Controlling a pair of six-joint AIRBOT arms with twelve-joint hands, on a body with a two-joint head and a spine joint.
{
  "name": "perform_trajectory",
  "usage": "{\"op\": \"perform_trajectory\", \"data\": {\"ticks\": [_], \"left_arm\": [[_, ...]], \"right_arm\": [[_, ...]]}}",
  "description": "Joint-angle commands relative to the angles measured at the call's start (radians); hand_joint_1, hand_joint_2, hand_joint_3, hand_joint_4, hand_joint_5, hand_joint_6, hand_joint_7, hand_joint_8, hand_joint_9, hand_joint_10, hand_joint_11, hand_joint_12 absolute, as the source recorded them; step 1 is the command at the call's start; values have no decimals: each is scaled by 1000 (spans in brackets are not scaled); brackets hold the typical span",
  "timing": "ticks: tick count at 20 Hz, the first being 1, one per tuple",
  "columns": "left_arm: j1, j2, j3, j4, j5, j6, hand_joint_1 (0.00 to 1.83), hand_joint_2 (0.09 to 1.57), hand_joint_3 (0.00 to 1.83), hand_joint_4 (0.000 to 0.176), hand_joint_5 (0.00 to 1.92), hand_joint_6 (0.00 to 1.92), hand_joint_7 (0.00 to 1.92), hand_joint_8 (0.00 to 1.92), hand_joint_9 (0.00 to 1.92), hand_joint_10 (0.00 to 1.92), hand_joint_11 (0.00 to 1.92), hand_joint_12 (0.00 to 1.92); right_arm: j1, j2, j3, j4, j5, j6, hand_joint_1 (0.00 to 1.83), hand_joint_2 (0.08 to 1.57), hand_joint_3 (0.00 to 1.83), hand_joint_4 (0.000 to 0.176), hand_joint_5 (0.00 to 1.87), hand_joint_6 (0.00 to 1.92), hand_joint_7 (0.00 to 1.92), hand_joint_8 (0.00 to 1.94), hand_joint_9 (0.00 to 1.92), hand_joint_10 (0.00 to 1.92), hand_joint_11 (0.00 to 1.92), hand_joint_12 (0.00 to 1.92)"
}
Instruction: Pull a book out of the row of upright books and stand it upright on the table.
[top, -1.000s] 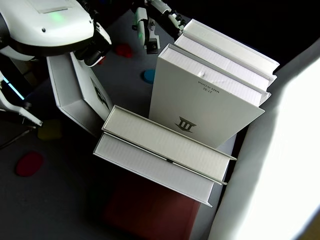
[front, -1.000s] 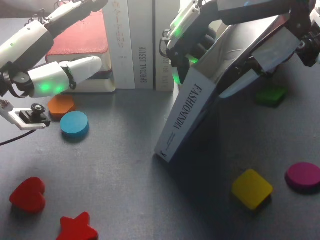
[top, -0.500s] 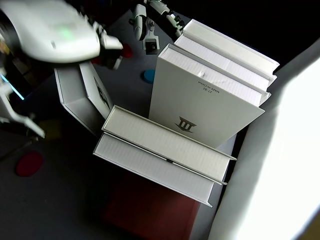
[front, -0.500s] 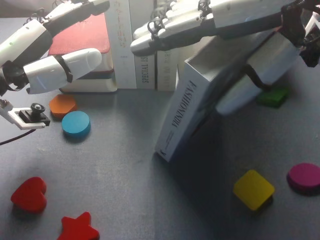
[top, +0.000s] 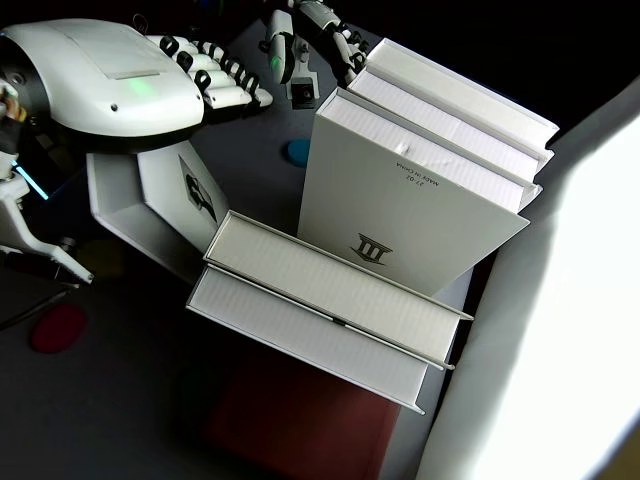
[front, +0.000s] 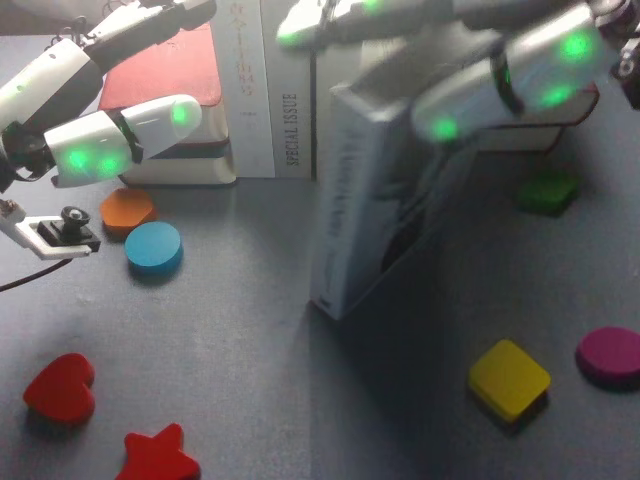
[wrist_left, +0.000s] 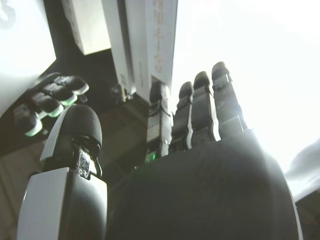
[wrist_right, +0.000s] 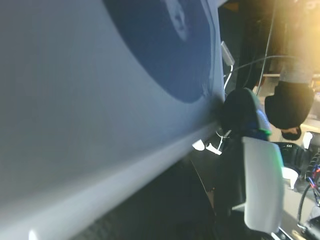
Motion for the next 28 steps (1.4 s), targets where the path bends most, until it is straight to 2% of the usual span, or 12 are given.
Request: {"op": "perform_trajectory", "data": {"ticks": [1,2,4,8,9,11,15,17,22,25,26,28], "left_arm": [[-3,2,0,-31,-124,-10,393,1351,2,53,216,19,3,0,0,0,0,0],[-2,2,0,-33,-126,-10,380,1355,3,64,211,15,0,0,0,0,0,0],[0,2,0,-36,-129,-10,424,1353,0,42,215,11,2,1,0,0,0,0],[7,7,-8,-44,-137,-10,337,1372,8,46,178,1,0,0,0,0,0,0],[7,7,-8,-44,-137,-10,335,1371,7,53,181,2,0,0,0,0,0,0],[9,12,-18,-45,-154,-10,365,1366,2,58,189,4,0,0,0,0,0,0],[17,36,-45,-51,-182,4,391,1361,0,38,241,19,17,5,0,0,0,0],[23,46,-56,-60,-199,10,412,1358,0,48,242,16,28,7,0,0,0,0],[46,72,-85,-86,-246,29,480,1357,0,53,236,6,47,5,0,0,0,0],[57,82,-96,-100,-270,34,513,1350,0,7,226,3,73,10,29,12,63,31],[59,85,-100,-105,-276,37,489,1326,17,19,218,6,98,6,53,39,12,410],[63,87,-105,-115,-288,41,365,1332,7,51,153,0,95,3,55,24,0,637]], "right_arm": [[11,8,-4,96,-2,-11,307,1191,0,68,0,0,0,0,0,0,0,3],[17,19,-6,114,-8,-25,369,1158,0,60,0,0,0,0,0,0,0,0],[24,37,-14,146,-22,-55,437,1139,0,110,0,0,0,0,0,0,0,0],[28,64,-17,251,-37,-130,350,1164,0,54,0,0,0,0,0,0,0,0],[28,64,-17,251,-37,-130,287,1188,0,60,0,0,0,0,0,0,0,0],[28,120,-33,341,-41,-168,357,1155,0,118,0,0,0,0,0,0,0,0],[20,221,-99,510,-42,-319,413,1155,0,75,0,0,0,0,0,0,0,0],[14,261,-123,566,-42,-371,470,1172,0,70,0,0,0,0,0,0,0,0],[-73,322,-149,760,-39,-504,395,1235,0,8,0,0,0,0,0,0,0,0],[-154,350,-157,913,-16,-595,525,1211,0,18,0,0,0,0,0,0,0,0],[-186,361,-163,973,-3,-631,542,1213,0,26,0,0,0,0,0,0,0,0],[-246,372,-171,1090,39,-692,538,1209,0,40,0,0,0,0,0,0,0,0]]}}
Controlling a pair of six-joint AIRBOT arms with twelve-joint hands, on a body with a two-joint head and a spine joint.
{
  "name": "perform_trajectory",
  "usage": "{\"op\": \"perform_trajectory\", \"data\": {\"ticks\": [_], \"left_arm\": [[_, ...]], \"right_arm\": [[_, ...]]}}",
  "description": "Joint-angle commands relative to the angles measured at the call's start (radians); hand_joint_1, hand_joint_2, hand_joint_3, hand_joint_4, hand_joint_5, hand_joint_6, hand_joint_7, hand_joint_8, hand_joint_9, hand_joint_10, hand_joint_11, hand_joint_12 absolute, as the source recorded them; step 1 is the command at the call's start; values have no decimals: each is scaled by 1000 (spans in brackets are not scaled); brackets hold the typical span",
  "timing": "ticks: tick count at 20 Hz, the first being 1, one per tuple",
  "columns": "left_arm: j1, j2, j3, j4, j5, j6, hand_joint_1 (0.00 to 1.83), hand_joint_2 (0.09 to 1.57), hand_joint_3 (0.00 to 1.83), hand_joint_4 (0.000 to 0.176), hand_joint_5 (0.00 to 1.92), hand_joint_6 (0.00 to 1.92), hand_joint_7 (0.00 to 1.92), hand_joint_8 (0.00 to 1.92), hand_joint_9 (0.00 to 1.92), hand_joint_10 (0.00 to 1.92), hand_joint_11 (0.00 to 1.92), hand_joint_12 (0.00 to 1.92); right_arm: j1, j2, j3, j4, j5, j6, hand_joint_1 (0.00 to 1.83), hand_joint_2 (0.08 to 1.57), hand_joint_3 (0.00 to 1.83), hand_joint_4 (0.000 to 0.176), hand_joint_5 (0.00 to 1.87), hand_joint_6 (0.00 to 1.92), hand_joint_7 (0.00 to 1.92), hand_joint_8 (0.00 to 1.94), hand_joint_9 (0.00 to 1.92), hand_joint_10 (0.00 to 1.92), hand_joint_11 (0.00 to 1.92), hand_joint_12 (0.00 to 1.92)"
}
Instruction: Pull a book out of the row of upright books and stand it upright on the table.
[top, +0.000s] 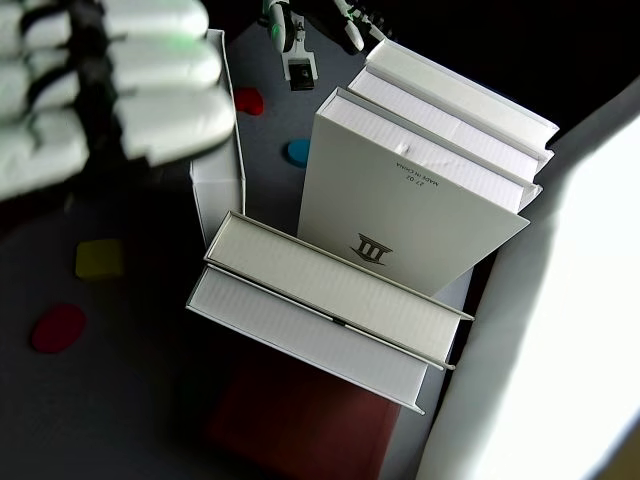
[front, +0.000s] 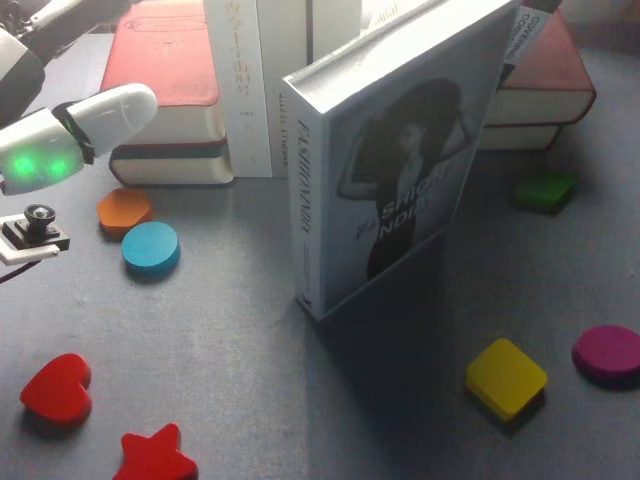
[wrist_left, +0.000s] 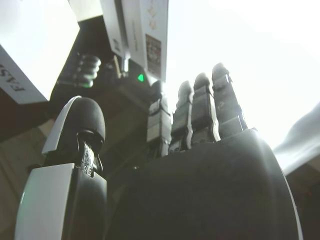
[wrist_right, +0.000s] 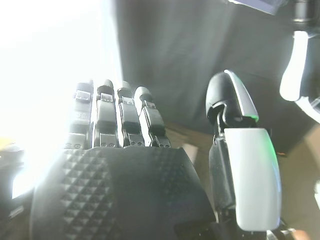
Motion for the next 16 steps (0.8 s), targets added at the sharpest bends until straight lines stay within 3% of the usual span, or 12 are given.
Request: {"op": "perform_trajectory", "data": {"ticks": [1,2,3,6,7,8,9,10,12,14,15,16], "left_arm": [[-1,8,-5,-41,-147,-4,305,1320,1,68,134,1,89,1,49,12,0,555],[7,14,-13,-50,-159,-1,418,1335,3,30,127,0,51,0,9,2,0,267],[22,23,-23,-64,-177,6,449,1350,2,19,100,2,23,1,1,0,0,102],[38,32,-36,-89,-215,18,391,1366,5,66,34,1,0,0,0,0,0,0],[41,34,-40,-94,-225,18,384,1359,1,63,34,3,0,0,0,0,0,0],[43,35,-44,-99,-234,21,387,1357,0,56,31,2,0,0,0,0,14,6],[43,35,-47,-103,-246,23,374,1350,0,87,8,0,0,0,0,0,25,14],[44,35,-50,-110,-260,24,352,1346,0,103,1,0,0,0,0,0,30,21],[47,34,-53,-120,-277,24,367,1383,0,75,0,0,0,0,0,0,0,301],[48,32,-56,-128,-291,22,329,1388,0,96,0,0,0,0,87,31,0,736],[50,31,-56,-130,-298,21,297,1385,0,102,0,0,0,0,84,26,0,831],[51,29,-56,-133,-303,18,270,1391,2,91,0,0,0,0,61,13,0,708]], "right_arm": [[-20,3,-8,137,134,-28,527,1200,0,56,0,0,0,0,0,0,0,0],[-55,1,-10,186,160,-53,497,1214,0,83,0,0,0,0,0,0,0,0],[-108,-3,-11,246,199,-80,502,1216,0,95,0,0,0,0,0,0,0,0],[-263,-11,-18,433,341,-136,430,1245,0,45,0,0,0,0,0,0,0,0],[-314,-17,-19,478,386,-140,478,1236,0,17,0,0,0,0,0,0,0,0],[-364,-21,-22,519,434,-145,439,1235,0,28,0,0,0,0,0,0,0,0],[-414,-25,-29,562,482,-155,432,1243,0,17,0,0,0,0,0,0,0,0],[-463,-31,-38,610,537,-168,461,1246,0,3,4,2,0,0,0,0,0,0],[-527,-38,-53,667,620,-188,313,1305,0,0,0,0,0,0,5,6,0,611],[-587,-40,-78,725,713,-222,371,1287,0,0,0,0,0,0,9,11,0,1087],[-618,-41,-95,758,761,-249,340,1309,3,0,0,0,0,0,23,26,0,1238],[-639,-46,-112,785,804,-276,367,1298,0,0,0,0,0,0,18,28,0,1261]]}}
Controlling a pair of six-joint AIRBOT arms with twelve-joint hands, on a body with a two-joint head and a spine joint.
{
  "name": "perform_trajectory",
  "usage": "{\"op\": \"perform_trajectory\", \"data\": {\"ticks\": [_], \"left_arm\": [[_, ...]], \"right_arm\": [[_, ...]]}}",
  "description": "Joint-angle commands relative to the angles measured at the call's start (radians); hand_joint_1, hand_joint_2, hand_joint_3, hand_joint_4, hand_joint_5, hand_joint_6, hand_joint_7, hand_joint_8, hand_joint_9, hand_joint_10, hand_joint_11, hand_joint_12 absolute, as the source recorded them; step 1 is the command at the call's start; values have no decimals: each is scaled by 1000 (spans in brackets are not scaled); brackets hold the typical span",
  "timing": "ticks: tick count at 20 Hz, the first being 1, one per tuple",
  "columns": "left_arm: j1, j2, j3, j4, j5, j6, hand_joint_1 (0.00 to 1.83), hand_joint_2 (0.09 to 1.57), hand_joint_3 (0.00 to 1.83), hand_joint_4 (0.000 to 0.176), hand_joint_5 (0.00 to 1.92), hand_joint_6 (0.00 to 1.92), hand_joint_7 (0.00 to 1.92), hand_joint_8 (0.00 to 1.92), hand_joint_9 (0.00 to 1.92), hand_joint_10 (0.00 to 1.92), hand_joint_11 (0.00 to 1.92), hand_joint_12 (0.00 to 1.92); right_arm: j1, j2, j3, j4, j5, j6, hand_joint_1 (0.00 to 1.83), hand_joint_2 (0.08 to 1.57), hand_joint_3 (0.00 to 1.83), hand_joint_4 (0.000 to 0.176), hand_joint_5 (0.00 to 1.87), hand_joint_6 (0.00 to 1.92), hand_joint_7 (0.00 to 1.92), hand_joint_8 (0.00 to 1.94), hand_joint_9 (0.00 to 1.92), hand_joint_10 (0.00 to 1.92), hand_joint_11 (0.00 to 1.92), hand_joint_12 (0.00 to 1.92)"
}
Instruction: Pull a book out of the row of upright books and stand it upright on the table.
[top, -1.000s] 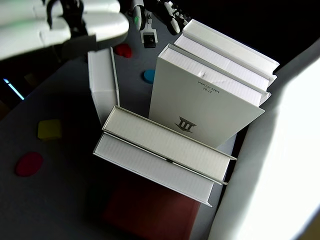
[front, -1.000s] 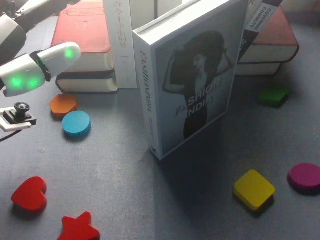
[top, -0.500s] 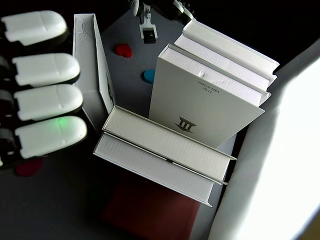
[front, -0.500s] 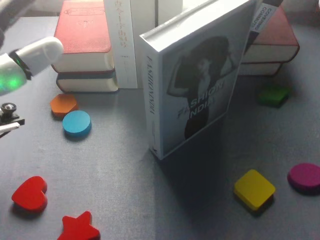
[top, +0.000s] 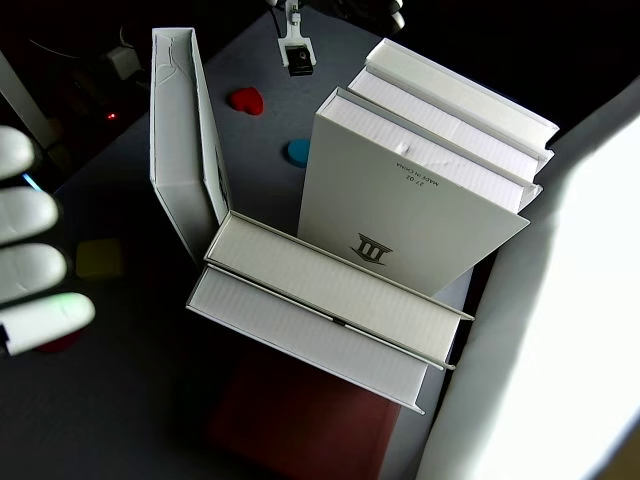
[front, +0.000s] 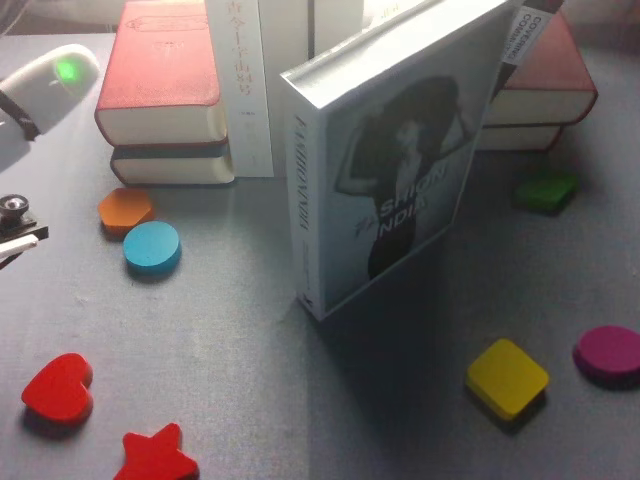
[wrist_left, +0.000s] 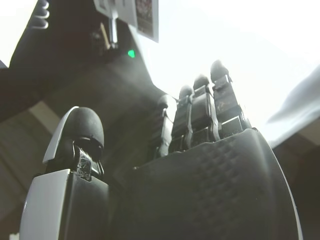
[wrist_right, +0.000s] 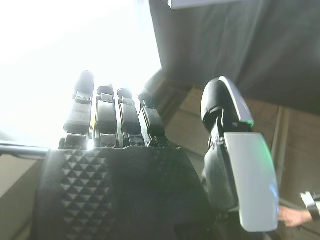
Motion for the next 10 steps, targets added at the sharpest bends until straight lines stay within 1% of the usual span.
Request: {"op": "perform_trajectory", "data": {"ticks": [1,2,3,4,5,6,7,8,9,10], "left_arm": [[-6,-4,0,-15,-131,-13,263,1391,1,104,0,0,0,0,44,5,0,555],[-5,-4,0,-15,-135,-13,258,1393,1,106,0,0,0,0,41,3,0,494],[-2,-6,-2,-16,-143,-13,219,1416,4,124,0,0,11,2,96,21,0,575],[0,-8,-4,-18,-150,-14,187,1423,2,132,0,0,12,1,106,18,0,551],[2,-8,-7,-18,-158,-14,200,1453,4,102,0,0,2,0,42,18,0,408],[4,-9,-11,-18,-172,-14,191,1470,5,89,0,0,0,0,34,15,0,316],[4,-9,-15,-18,-181,-13,194,1481,3,84,0,0,0,0,30,11,0,255],[4,-9,-18,-18,-188,-13,183,1494,5,91,0,0,0,0,24,7,0,251],[4,-8,-20,-14,-191,-11,194,1498,2,100,0,0,0,0,30,7,0,278],[4,-8,-21,-11,-192,-10,193,1503,2,95,0,0,0,0,27,5,0,359]], "right_arm": [[-11,0,-9,57,175,-14,341,1300,0,0,0,0,0,0,4,12,0,1174],[-27,-2,-19,71,197,-28,332,1302,0,0,0,0,0,0,0,10,0,1121],[-47,-5,-30,86,223,-42,382,1303,0,0,0,0,0,0,14,16,0,1105],[-61,-7,-38,94,242,-50,340,1325,9,0,0,0,0,0,5,12,0,1100],[-77,-11,-47,104,268,-57,349,1335,7,0,0,0,0,0,17,23,0,1167],[-97,-13,-59,114,298,-65,364,1326,1,0,0,0,0,0,25,31,0,1179],[-111,-12,-70,120,316,-76,359,1334,3,0,0,0,0,0,34,41,0,1174],[-119,-11,-78,125,329,-88,363,1346,4,0,0,0,0,0,51,67,0,1220],[-126,-10,-86,130,342,-98,348,1369,10,0,0,0,0,0,38,74,0,1229],[-128,-10,-88,130,347,-102,357,1390,4,0,0,0,0,0,7,154,0,1218]]}}
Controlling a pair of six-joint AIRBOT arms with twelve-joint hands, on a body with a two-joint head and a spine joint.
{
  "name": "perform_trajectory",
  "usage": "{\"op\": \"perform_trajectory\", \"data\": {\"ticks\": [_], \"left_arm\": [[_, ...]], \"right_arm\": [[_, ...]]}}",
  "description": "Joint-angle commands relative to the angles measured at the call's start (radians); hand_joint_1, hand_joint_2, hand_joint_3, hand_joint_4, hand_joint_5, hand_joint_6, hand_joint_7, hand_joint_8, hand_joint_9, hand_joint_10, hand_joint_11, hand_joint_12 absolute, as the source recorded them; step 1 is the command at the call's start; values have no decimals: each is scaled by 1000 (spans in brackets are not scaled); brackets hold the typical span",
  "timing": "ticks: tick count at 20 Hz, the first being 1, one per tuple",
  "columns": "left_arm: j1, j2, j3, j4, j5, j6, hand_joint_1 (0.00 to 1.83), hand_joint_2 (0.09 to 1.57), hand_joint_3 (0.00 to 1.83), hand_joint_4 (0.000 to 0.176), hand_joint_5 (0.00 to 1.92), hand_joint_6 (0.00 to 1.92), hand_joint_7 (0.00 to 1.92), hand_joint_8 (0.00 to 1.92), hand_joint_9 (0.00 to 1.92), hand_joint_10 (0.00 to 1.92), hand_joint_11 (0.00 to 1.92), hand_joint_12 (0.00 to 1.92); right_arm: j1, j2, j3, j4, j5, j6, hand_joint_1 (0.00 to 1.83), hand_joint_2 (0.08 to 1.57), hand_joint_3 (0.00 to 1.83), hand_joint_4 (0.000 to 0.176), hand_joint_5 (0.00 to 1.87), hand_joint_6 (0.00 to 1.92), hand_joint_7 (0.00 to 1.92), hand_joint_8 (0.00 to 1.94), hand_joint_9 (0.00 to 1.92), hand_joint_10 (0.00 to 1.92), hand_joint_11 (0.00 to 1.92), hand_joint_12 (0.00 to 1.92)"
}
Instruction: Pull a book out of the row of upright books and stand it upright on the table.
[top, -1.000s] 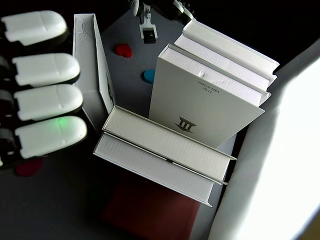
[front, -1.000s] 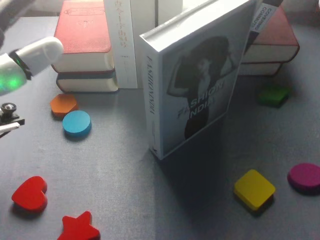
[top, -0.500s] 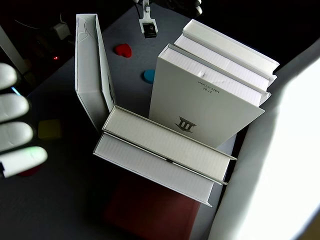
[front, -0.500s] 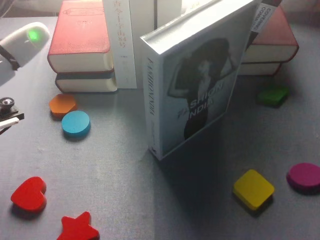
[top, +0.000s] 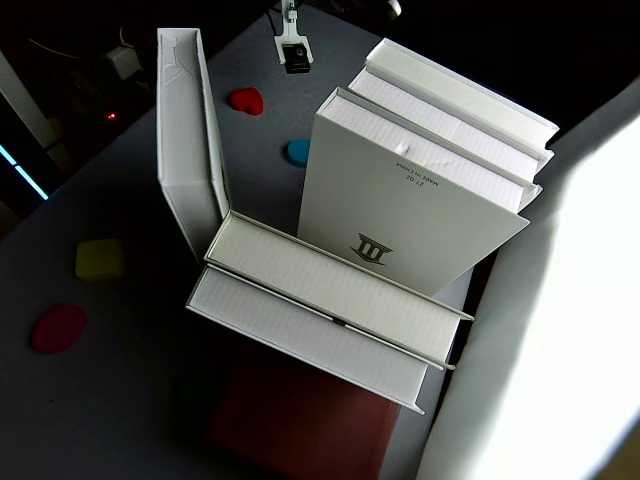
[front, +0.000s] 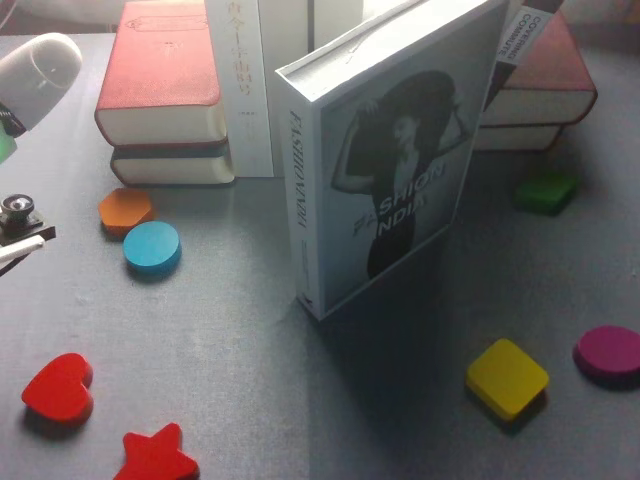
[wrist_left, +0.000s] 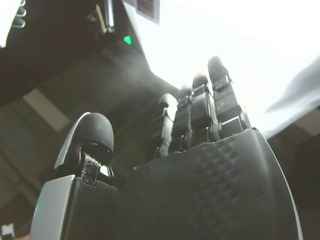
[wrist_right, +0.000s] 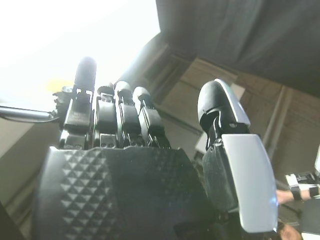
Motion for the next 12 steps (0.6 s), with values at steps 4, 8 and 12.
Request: {"op": "perform_trajectory", "data": {"ticks": [4,8,12], "left_arm": [[-13,-6,-5,9,-119,0,210,1476,0,70,0,0,11,1,84,12,0,361],[-20,-4,-13,30,-120,7,291,1443,0,75,0,0,13,3,76,11,0,266],[-25,-4,-13,39,-120,7,316,1404,0,79,0,0,24,1,92,6,0,256]], "right_arm": [[4,3,-6,32,128,-10,387,1382,0,0,0,0,0,0,0,217,0,1411],[4,11,-22,31,128,-40,361,1405,3,0,0,0,0,0,0,136,0,1436],[4,20,-36,33,128,-68,357,1436,5,0,0,0,0,0,0,268,0,1385]]}}
